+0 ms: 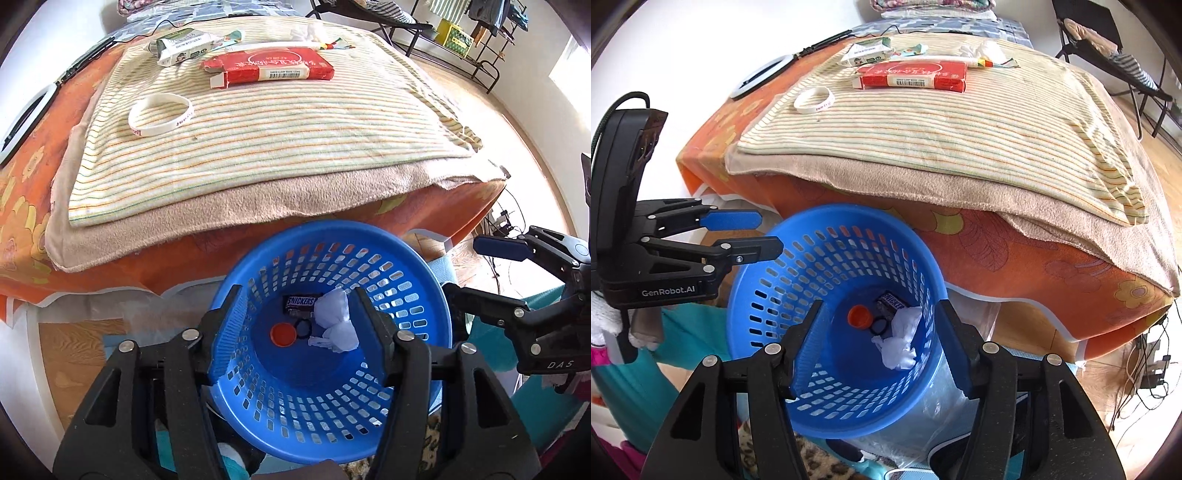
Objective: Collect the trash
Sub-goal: 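Raise both grippers from the basket and move them over the blanket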
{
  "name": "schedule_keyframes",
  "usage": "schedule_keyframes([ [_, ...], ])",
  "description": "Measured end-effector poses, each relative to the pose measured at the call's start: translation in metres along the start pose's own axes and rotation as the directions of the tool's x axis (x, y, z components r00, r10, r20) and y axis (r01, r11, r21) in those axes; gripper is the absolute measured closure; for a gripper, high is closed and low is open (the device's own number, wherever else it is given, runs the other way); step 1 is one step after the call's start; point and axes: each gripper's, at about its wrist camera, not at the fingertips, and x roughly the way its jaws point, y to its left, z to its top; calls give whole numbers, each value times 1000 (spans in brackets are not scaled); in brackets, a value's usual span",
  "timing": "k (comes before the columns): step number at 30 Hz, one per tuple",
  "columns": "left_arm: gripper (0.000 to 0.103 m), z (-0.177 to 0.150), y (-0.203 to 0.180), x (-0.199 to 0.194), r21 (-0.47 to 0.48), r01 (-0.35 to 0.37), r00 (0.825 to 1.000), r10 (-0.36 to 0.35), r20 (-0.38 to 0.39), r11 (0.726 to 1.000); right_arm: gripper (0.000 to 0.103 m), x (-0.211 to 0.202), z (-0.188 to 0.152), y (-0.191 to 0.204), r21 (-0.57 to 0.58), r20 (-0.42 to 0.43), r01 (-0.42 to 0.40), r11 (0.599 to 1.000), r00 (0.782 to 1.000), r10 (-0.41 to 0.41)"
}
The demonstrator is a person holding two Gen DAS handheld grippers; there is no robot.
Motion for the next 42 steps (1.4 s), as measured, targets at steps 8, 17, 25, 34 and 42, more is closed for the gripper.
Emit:
schedule_keyframes([
  [8, 40, 28, 25, -21, -36, -49, 998, 51, 49, 998, 34, -13, 23, -8, -11, 41, 79, 997, 996, -78],
  [17, 40, 49, 50, -26, -72, -68, 995, 73, 63, 995, 33, -22, 48, -14, -28, 88, 108, 994, 991, -105],
  [25, 40, 68, 79, -25, -128, -67, 994, 77, 71, 989, 33, -22, 68, -16, -68, 126, 53, 996, 991, -44],
  [34, 40, 98, 116, -10, -202, -62, 995, 75, 59, 977, 33, -9, 123, -37, -75, 131, 23, 997, 991, -13],
  [42, 40, 129, 132, 4, -212, -45, 996, 60, 68, 976, 33, 22, 186, -68, 49, 110, -93, 994, 990, 88],
])
